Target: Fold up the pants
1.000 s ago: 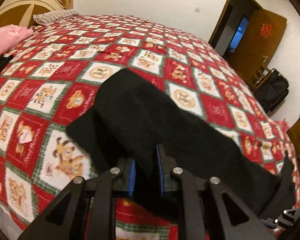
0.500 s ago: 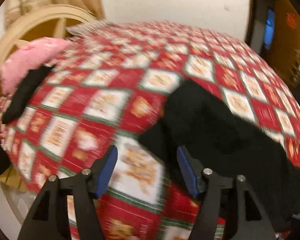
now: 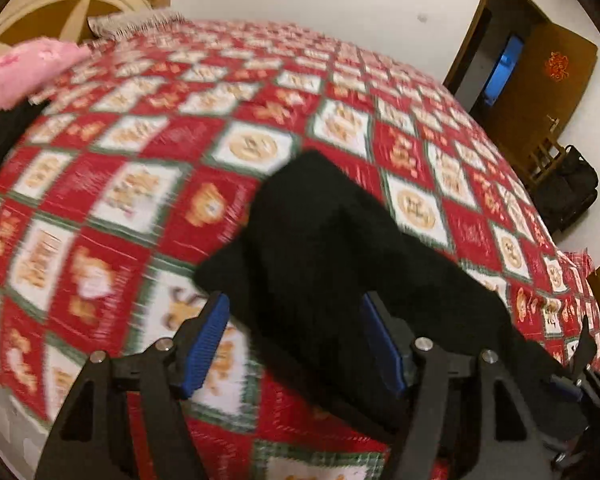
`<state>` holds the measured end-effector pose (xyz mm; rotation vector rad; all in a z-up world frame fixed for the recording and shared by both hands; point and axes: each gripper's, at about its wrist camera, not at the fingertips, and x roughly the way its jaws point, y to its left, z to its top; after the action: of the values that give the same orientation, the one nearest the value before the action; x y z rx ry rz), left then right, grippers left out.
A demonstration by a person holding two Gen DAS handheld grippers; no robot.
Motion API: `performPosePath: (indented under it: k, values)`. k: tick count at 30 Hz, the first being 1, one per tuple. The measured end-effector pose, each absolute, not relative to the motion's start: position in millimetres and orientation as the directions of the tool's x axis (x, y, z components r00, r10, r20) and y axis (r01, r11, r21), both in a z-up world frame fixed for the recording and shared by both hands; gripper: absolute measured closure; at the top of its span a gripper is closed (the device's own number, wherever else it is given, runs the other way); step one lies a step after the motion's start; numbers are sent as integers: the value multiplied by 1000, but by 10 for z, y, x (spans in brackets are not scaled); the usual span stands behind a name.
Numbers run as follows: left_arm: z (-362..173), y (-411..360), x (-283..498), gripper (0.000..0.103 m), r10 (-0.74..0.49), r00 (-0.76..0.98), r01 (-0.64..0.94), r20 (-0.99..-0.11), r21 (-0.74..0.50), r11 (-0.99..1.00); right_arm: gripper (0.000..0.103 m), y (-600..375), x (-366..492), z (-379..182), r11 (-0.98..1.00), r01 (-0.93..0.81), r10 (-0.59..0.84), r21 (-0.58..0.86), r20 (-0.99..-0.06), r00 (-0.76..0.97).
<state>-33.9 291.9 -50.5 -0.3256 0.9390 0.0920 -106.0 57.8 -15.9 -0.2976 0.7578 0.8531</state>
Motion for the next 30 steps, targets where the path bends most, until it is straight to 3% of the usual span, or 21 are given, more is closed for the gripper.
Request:
performPosePath:
  k: [4,12,14,16,19,22,27,29,30]
  values:
    - [-551,2894,-184,40,-236,595,-177,-768,-412,894,54,516,-956,-336,680,-723,552,121,-733,397]
    - [-542,3043,-68,55,-249,664,-233,-705,-512,827,54,466,-940,-595,709,-690,524,145,-764,378]
    - [-533,3113,-123,68,-236,696,-250,-678,-537,806,54,476,-942,-612,709,-693,517,132,-765,383]
    - [-484,3143,-222,90,-209,732,-246,-649,-538,806,54,464,-938,-617,709,-692,520,137,-764,382]
    - [-349,3144,-468,90,-55,756,-312,-653,-432,846,54,443,-926,-621,709,-690,524,145,-763,378]
    - [-397,3184,-531,90,56,698,-388,-714,-311,867,54,466,-953,-618,703,-700,516,122,-766,384]
    - [-385,3225,-519,88,108,675,-417,-730,-257,872,54,474,-938,-528,694,-705,532,146,-763,367]
    - [-291,3166,-470,77,102,685,-375,-721,-229,898,54,433,-887,-365,687,-695,594,211,-714,370]
    - [-256,3175,-451,58,89,693,-358,-716,-235,904,54,445,-862,-299,683,-697,609,220,-697,378]
